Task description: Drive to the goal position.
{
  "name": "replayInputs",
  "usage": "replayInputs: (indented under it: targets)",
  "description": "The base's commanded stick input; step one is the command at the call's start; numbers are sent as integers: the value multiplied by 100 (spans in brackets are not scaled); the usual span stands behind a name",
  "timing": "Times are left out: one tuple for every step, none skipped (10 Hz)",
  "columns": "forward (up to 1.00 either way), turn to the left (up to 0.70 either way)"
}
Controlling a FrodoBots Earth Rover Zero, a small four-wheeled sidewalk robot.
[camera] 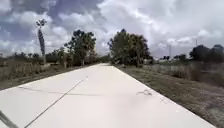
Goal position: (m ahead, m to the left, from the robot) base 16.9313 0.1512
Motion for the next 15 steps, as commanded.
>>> replayInputs:
  targets:
    - [85,0]
    - [85,0]
    - [85,0]
    - [85,0]
    - [85,0]
    - [85,0]
    - [85,0]
    - [85,0]
    - [85,0]
    - [85,0]
    - [85,0]
    - [85,0]
    - [85,19]
    - [85,34]
    - [85,15]
